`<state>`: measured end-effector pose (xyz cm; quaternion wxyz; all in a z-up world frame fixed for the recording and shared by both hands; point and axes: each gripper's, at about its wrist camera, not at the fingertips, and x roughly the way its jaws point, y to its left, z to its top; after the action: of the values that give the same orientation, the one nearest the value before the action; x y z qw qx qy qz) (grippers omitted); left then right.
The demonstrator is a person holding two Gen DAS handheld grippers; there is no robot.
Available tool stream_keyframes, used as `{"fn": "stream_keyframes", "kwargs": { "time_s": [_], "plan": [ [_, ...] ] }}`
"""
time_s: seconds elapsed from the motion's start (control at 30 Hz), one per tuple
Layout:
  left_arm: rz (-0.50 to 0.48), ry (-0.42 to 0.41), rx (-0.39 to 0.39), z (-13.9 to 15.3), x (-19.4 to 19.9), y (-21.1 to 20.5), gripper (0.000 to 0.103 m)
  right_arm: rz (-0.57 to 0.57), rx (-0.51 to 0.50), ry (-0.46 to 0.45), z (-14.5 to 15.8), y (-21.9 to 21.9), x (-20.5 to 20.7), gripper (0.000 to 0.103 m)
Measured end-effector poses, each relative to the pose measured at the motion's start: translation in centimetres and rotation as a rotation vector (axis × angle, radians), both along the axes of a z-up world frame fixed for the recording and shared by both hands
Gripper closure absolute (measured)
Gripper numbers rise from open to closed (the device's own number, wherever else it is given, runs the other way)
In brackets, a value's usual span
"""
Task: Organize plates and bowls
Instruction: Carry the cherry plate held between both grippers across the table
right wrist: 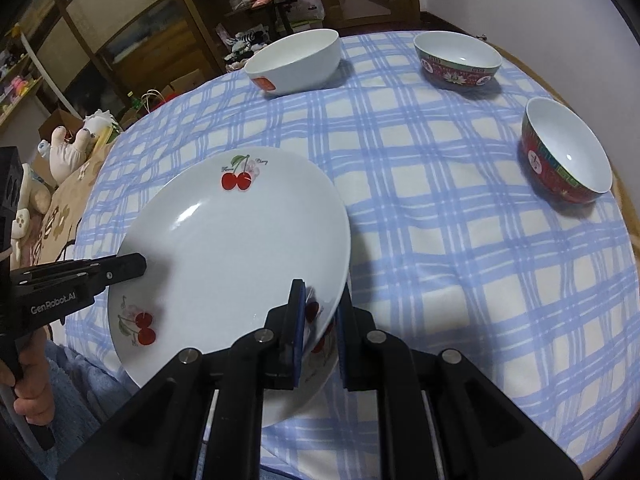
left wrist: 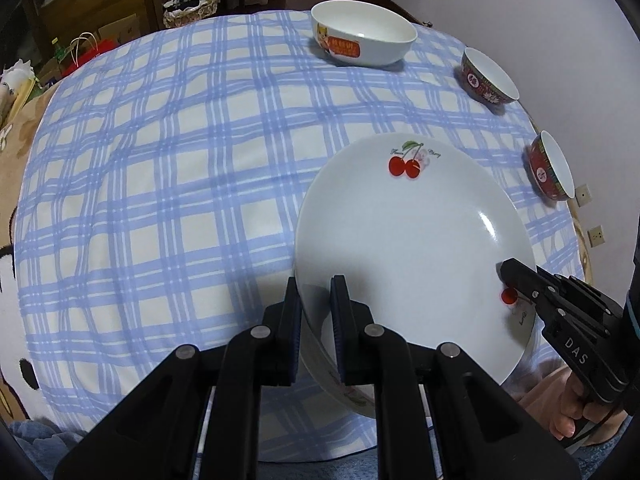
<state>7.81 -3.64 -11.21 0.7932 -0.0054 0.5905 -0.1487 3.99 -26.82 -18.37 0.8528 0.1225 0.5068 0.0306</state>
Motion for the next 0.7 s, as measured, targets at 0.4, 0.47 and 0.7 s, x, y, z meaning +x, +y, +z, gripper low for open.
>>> {"fn": "stream_keyframes", "kwargs": {
  "time_s": [0.4, 0.47, 0.7],
  "plan": [
    [-0.016, 0.012, 0.012, -0.8, 0.2, -0.5, 0.088, -0.028, 0.005, -0.02, -0.6, -0.3, -0.1, 0.089],
    [-0.018, 0.018, 0.012, -1.1, 0.1, -0.6, 0.088, -0.034, 0.0, -0.019, -0.7, -0.4, -0.2, 0.089],
    [-0.029, 0.018, 0.042, -1.3, -0.3, -0.9, 0.088, -0.047, -0.026, -0.011, -0.8, -0.2, -0.4, 0.089]
  ]
}}
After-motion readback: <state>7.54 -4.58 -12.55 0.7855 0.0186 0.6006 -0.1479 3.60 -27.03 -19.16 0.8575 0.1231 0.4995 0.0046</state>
